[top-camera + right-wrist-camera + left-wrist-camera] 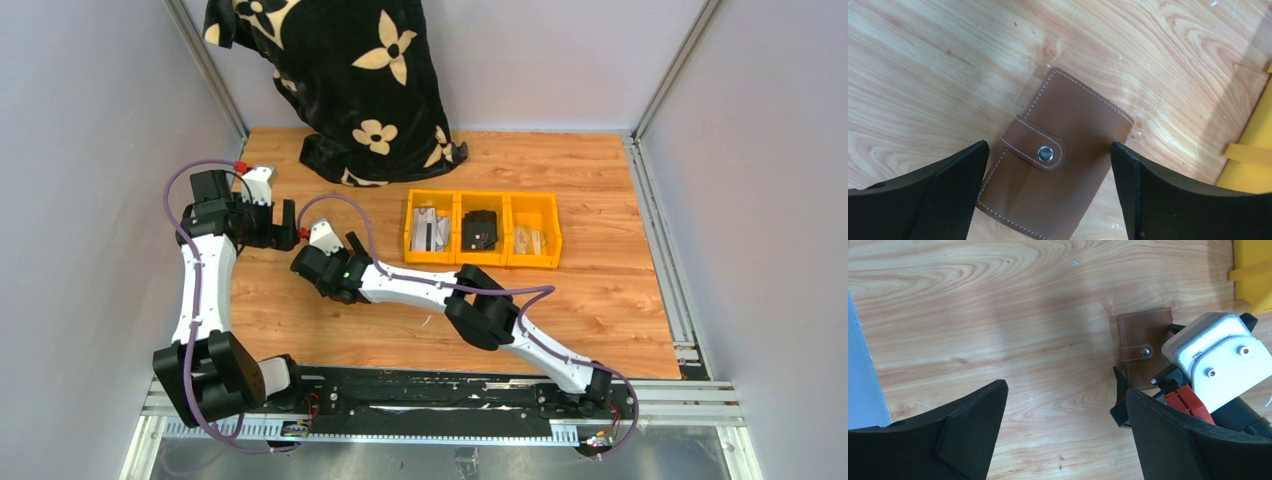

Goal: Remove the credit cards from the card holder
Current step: Pick up the card holder from the center of the board.

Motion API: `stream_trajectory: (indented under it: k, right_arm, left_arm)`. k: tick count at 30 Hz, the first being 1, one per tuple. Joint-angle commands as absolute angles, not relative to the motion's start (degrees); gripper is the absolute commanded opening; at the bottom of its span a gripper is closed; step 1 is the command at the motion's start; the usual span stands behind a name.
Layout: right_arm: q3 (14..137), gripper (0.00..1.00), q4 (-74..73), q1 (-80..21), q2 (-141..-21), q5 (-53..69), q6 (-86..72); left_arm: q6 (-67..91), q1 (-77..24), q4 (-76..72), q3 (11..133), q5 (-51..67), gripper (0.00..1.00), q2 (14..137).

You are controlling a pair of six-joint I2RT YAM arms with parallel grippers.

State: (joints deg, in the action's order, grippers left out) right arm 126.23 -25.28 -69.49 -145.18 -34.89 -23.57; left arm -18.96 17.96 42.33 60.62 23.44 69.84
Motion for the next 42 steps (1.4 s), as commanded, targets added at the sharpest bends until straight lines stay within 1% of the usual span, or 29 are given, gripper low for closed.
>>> stream_trajectory:
  k: [1, 8, 12, 18, 23, 25, 28, 32, 39, 40, 42]
  right_arm:
    - [120.2, 0.95, -28.7, -69.9, -141.3, -36.2, -22.3]
    - [109.2, 0.95, -29.1, -69.1, -134.4, -34.7, -24.8]
    - [104.3, 0.96, -25.9, -68.3, -131.1, -33.1, -25.2]
    - [107.0, 0.96, -24.3, -67.1, -131.2, -26.8, -24.6]
    - [109.0, 0.96, -24.5, -66.4, -132.7, -26.0, -23.4]
    - [108.8, 0.96, -24.4, -65.3, -133.2, -23.8, -23.4]
    - [108.2, 0.96, -24.0, -63.3, -133.7, -17.2, -23.2]
    - [105.4, 0.96, -21.8, -62.9, -132.6, -13.1, -21.6]
    - [105.3, 0.97, -23.3, -62.3, -134.0, -10.1, -20.3]
    - [104.8, 0.96, -23.3, -62.3, -133.9, -9.7, -20.2]
    - [103.6, 0.91, -23.3, -62.3, -133.3, -9.1, -20.6]
  left_arm:
    - [-19.2, 18.5, 43.1, 60.2, 25.4, 1.00, 68.4]
    - [-18.0, 18.6, 42.6, 60.2, 26.9, 1.00, 67.5]
    - [-17.1, 18.6, 42.3, 60.2, 28.1, 1.00, 67.2]
    - [-17.7, 18.6, 42.8, 60.4, 28.8, 1.00, 66.3]
    - [-18.6, 18.6, 43.5, 60.3, 29.4, 1.00, 65.8]
    - [-18.8, 18.6, 43.7, 60.4, 29.7, 1.00, 65.6]
    - [-19.4, 18.6, 44.1, 61.0, 30.1, 1.00, 65.5]
    - [-19.4, 18.6, 44.2, 61.5, 30.8, 1.00, 65.7]
    - [-18.5, 18.6, 44.6, 62.3, 31.8, 1.00, 65.5]
    - [-18.6, 18.6, 44.5, 62.2, 31.8, 1.00, 65.2]
    - [-18.5, 18.6, 44.7, 62.0, 32.0, 1.00, 64.8]
